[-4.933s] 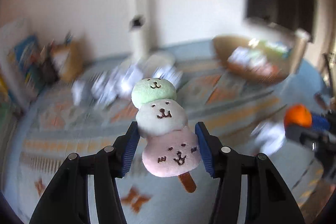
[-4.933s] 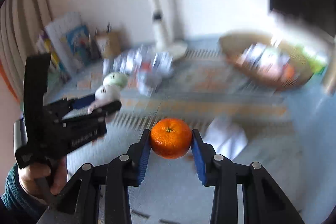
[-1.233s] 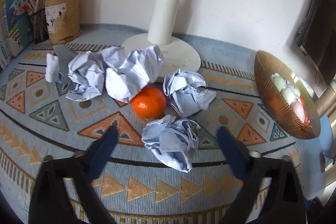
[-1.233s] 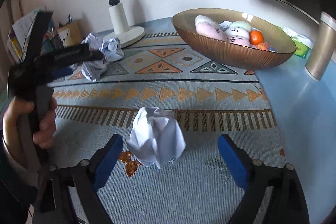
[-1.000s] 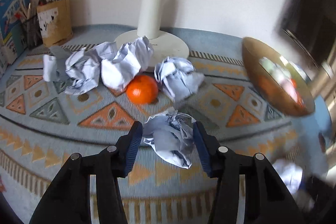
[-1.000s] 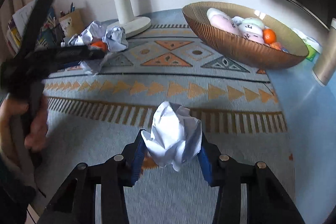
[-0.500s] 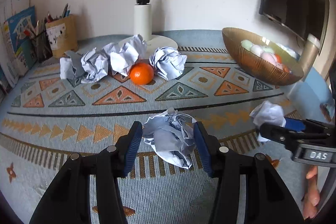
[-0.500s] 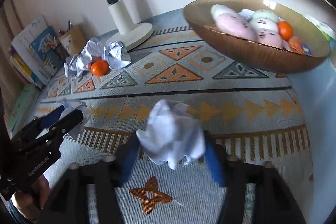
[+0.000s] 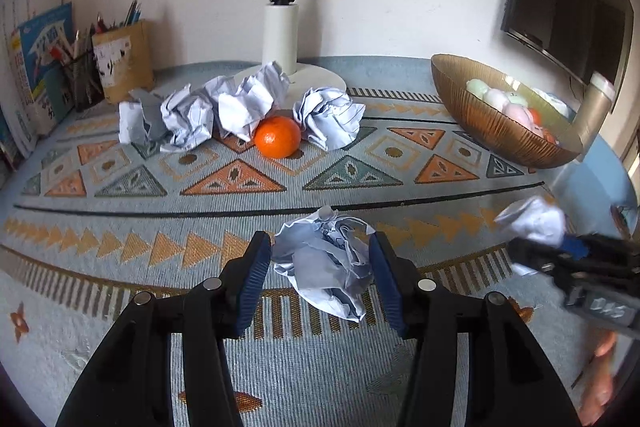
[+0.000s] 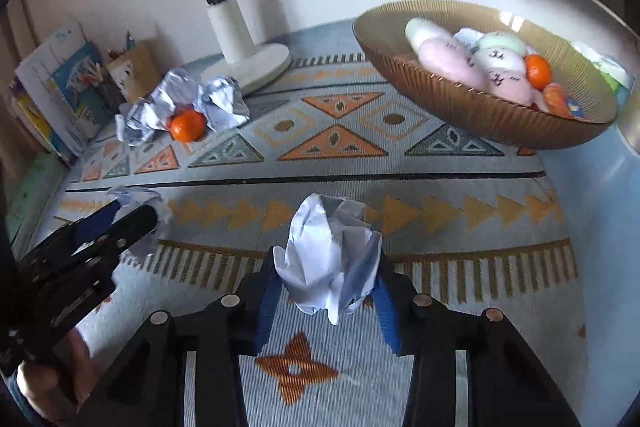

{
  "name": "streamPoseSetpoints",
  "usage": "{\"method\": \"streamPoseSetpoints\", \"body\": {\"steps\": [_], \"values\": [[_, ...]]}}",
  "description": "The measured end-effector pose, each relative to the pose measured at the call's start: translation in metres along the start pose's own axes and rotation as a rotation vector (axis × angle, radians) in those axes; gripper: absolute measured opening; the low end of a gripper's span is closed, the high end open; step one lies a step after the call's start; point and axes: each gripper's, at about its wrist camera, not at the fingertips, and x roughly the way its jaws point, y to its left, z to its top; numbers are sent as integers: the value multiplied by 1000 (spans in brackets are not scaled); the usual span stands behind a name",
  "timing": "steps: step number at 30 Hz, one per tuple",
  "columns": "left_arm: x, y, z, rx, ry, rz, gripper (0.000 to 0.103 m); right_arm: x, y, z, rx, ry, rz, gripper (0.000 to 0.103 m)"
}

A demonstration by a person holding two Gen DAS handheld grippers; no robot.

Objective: Organize objects
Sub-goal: 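Carry both paper balls over the amber bowl and open both tools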

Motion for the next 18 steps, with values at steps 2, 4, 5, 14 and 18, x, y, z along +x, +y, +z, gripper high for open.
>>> {"method": "streamPoseSetpoints", "body": {"steps": [2, 4, 5, 14, 18], "values": [[-2, -6, 3, 3, 6, -13, 48, -16, -3, -1, -11, -36, -5, 41], [-8, -15, 13, -21, -1, -54, 48, -39, -10, 5, -25, -86, -25, 41], [-13, -22, 21, -22, -19, -76, 48, -49, -12, 8, -29, -110, -34, 41], [-10, -112, 113, 98, -138, -202, 48, -142, -86, 66, 66, -393, -236, 42], [24, -143, 140, 119, -115, -186, 48, -132, -114, 92, 101, -397, -296, 43]]}}
